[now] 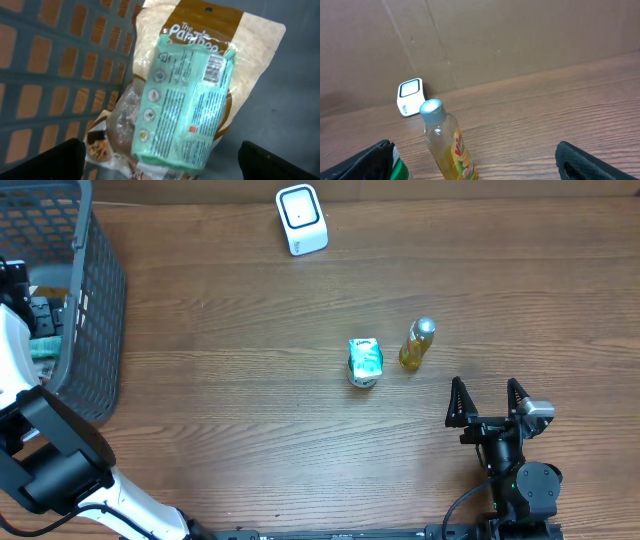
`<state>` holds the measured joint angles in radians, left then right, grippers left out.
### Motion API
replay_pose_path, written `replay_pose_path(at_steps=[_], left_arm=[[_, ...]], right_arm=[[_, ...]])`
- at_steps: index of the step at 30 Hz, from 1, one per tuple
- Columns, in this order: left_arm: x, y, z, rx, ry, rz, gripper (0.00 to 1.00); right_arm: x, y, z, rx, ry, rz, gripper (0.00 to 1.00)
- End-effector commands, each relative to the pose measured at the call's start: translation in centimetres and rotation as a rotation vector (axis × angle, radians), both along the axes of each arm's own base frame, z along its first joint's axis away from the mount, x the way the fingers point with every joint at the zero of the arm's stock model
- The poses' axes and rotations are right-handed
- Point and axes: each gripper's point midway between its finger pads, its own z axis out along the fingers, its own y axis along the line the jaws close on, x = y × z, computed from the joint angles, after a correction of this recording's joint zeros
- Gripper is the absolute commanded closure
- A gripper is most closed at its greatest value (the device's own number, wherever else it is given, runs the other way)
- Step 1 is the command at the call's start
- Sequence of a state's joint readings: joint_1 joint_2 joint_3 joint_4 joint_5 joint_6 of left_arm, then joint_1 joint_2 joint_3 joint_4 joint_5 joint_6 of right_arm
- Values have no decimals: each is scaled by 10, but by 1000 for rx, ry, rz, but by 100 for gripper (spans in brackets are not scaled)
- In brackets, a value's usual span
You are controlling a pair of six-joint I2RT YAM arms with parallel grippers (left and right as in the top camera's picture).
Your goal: Scan the item barcode
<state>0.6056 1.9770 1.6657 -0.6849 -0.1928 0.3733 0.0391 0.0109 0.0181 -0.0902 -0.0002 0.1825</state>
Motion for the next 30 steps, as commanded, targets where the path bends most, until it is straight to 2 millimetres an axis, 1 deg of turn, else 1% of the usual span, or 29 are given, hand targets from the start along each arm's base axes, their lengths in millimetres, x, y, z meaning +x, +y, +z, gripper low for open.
replay_pose_path(at_steps=[1,3,10,14,16,18,19,26,30], left_arm=[[1,-5,-12,-41,-11,-71,1],[4,-9,-16,-59,-22,-124,0],[0,-3,-26,-85,-57,-126,0],[0,5,-25,-79,-82,-118,2],[4,0,-25,-114,-117,-144,4],[7,-3,-28,-134,-128,-157,1],[7,-2,-31,-136,-124,-157,0],[6,-3,-57,-171,-82,-154,0],[-1,10,-71,-127,-30,-110,1]], right_arm=[[0,-1,-2,-4,-4,-1,0],[0,-1,-2,-4,-4,-1,0],[0,-1,-2,-4,-4,-1,0],[0,-1,-2,-4,-4,-1,0],[0,-1,-2,-4,-4,-1,0],[0,-1,-2,-4,-4,-1,0],[0,-1,-2,-4,-4,-1,0],[0,-1,-2,-4,-4,-1,0],[0,-1,-2,-4,-4,-1,0]])
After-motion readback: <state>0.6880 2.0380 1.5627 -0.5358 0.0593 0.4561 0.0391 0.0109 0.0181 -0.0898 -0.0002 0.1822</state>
